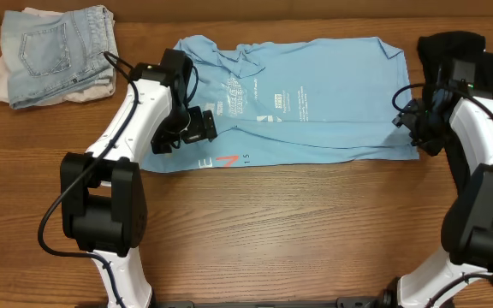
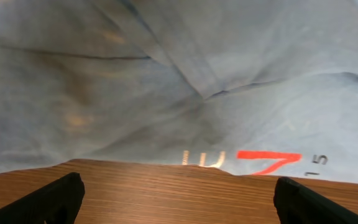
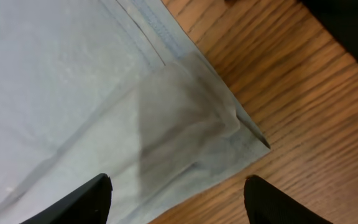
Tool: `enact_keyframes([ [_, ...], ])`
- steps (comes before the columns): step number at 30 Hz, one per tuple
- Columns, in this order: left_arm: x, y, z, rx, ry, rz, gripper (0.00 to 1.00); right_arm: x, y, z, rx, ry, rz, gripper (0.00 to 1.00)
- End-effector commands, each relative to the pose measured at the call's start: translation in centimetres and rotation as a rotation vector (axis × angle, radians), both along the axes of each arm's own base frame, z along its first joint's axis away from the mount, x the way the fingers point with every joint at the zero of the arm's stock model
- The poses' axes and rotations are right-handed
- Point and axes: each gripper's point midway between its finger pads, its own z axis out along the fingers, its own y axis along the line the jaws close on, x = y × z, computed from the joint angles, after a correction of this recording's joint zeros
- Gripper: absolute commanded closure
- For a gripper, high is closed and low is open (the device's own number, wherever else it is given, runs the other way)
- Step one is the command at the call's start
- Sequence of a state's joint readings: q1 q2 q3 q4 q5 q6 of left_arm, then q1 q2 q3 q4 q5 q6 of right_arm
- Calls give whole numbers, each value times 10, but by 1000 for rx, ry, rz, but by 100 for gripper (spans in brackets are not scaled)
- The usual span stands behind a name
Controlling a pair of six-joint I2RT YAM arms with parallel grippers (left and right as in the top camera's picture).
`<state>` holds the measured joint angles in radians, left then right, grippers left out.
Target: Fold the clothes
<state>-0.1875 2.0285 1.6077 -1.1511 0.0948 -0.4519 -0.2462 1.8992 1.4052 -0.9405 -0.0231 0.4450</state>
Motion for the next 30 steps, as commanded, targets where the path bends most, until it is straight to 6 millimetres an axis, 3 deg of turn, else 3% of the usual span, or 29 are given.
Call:
enact_keyframes([
  [1,-8,11,-13,51,33,-10,0,-2,3,-15,15,35,-4,29],
  [9,-2,16,-15,79,4,2,0,0,3,-46,32,81,-30,30],
  [18,-2,20,-16,105,3,1,0,13,-1,-46,19,28,-29,46],
  [28,-1,21,-16,108,1,1,0,23,-3,-43,8,-11,-21,46],
  [30,-1,21,-16,108,0,1,0,25,-4,-43,5,-20,-21,50],
])
